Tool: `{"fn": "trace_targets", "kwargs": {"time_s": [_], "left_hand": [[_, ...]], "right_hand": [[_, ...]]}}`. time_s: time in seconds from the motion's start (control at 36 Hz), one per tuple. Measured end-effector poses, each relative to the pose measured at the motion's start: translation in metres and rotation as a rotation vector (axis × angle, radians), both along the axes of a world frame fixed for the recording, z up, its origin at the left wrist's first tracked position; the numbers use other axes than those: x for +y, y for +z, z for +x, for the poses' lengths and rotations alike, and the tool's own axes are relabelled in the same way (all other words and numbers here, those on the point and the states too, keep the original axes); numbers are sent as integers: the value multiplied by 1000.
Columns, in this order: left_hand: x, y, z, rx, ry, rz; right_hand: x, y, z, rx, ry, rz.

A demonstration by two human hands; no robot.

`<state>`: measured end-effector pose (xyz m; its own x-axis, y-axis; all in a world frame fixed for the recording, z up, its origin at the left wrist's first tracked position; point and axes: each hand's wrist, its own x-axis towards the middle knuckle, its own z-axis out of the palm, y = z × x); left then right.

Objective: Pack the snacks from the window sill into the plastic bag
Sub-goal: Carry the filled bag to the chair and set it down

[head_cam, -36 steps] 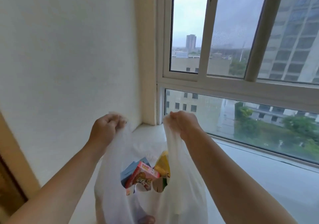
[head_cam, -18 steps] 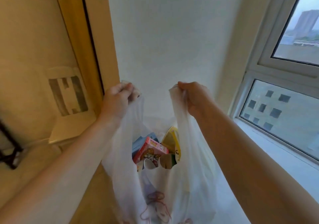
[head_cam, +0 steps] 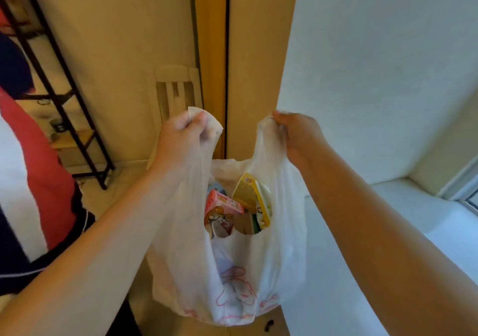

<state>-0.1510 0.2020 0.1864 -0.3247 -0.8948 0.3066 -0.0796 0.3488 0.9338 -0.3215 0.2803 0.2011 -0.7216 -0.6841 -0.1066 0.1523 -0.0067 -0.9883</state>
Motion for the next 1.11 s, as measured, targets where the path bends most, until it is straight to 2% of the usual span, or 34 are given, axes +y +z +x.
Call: {"fn": "trace_targets", "kwargs": {"time_s": [0.17, 0.25, 0.47, 0.58, 0.78, 0.94, 1.11], "left_hand": [[-51, -40, 44, -78, 142, 101], [-76, -55, 68, -58, 204, 179], [-122, -76, 104, -31, 281, 245], [-142, -77, 114, -52, 243, 230], [-170, -96, 114, -156, 257, 274], [-203, -114, 120, -188, 341, 383], [-256, -119, 118, -217, 540, 523]], "right_hand": [[-51, -19, 41, 92, 66, 153], [-77, -22, 64, 104, 125, 171], [-142, -36, 114, 119, 205, 229], [-167, -45, 115, 74, 164, 213], [-203, -78, 109, -13, 124, 324], [-244, -110, 104, -76, 138, 413], [-304, -133, 100, -82, 248, 463]]}}
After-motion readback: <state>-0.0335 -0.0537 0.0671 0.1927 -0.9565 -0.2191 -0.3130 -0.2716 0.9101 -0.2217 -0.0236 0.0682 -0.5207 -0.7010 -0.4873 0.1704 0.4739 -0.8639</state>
